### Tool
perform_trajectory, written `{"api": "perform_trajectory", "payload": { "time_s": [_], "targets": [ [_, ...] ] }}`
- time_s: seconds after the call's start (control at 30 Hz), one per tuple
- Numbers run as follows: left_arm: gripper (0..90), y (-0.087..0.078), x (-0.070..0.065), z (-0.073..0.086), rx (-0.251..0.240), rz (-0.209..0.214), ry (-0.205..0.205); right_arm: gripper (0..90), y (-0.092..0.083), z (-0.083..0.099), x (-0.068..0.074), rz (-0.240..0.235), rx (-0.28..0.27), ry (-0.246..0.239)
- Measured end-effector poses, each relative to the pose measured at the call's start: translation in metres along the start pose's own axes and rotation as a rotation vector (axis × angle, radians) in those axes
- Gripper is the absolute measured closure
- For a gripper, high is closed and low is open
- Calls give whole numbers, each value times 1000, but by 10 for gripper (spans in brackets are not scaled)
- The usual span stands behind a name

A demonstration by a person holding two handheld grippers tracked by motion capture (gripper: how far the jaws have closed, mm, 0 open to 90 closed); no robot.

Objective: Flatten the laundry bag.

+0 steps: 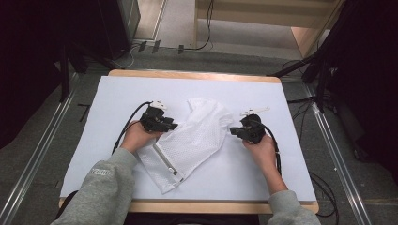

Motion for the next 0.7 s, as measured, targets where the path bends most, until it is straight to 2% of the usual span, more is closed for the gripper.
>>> {"api": "perform_trajectory", "payload": {
  "time_s": [0.03, 0.07, 0.13, 0.17, 0.23, 0.33, 0.47, 0.53, 0.57, 0.63, 0.7],
  "targets": [
    [734, 0, 0, 0, 5, -16, 12, 900, 0, 0, 0, 0, -3, -1],
    [777, 0, 0, 0, 6, -22, 4, 900, 0, -1, 0, -1, -4, 0],
    [878, -1, 0, 0, 21, -4, -2, 900, -1, -2, -1, -2, -19, 3],
    [891, -1, 0, 0, 24, -5, -2, 900, -1, -2, -1, -6, -27, 7],
    [900, -1, 1, -1, 40, -5, -18, 900, -3, -4, -1, -7, -36, 9],
    [900, -5, 3, -2, 50, -8, -51, 834, -7, -6, -3, -8, -64, 10],
    [900, -14, 9, -3, 41, -2, -89, 637, -12, -13, -7, -2, -112, 10],
    [900, -16, 9, -2, 42, -3, -97, 573, -10, -17, -10, -13, -136, 14],
    [900, -16, 8, -1, 46, -5, -93, 544, -8, -18, -10, -20, -140, 18],
    [900, -16, 6, 0, 41, -1, -108, 507, -1, -22, -10, -28, -129, 18],
    [900, -17, 5, 1, 45, -4, -102, 514, 8, -24, -8, -37, -110, 12]
  ]
}}
Point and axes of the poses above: each handheld gripper's, and its own axes: y roughly forward along the jaws, z roughly out of its underside, x roughly to its left, the point moved 4 cm from there along y, roughly forward along the jaws, and after that the axes turned 12 degrees about -z, right-handed, at the moved point
